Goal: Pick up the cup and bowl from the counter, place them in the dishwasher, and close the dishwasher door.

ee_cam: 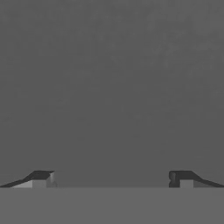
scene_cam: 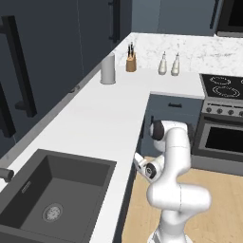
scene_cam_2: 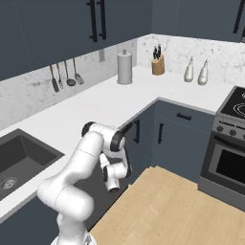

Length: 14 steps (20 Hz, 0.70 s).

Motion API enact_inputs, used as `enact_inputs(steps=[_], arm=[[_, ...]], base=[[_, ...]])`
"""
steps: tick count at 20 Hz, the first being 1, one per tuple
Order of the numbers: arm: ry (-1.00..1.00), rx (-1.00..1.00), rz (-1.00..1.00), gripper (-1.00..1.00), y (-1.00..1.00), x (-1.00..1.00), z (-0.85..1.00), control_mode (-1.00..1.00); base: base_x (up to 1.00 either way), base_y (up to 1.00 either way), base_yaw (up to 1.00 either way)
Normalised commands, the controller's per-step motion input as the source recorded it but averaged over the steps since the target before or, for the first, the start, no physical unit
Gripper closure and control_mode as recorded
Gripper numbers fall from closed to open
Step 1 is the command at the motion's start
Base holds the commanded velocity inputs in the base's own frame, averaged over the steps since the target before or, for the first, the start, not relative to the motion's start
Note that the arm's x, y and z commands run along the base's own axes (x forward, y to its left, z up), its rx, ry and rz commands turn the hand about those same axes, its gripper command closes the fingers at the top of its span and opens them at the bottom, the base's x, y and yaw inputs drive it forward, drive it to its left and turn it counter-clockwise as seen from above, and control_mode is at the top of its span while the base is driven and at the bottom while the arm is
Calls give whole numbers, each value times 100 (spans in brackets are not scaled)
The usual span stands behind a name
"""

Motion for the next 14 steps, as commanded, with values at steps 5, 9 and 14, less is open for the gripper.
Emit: enact_inputs(steps=[5,9,14], arm=[[14,-11,-15,-100,100,44,0,-100],[24,-4,-6,-100,86,36,0,-100],[30,0,0,-100,41,19,0,-100]], base=[[0,0,0],[0,0,0],[0,0,0]])
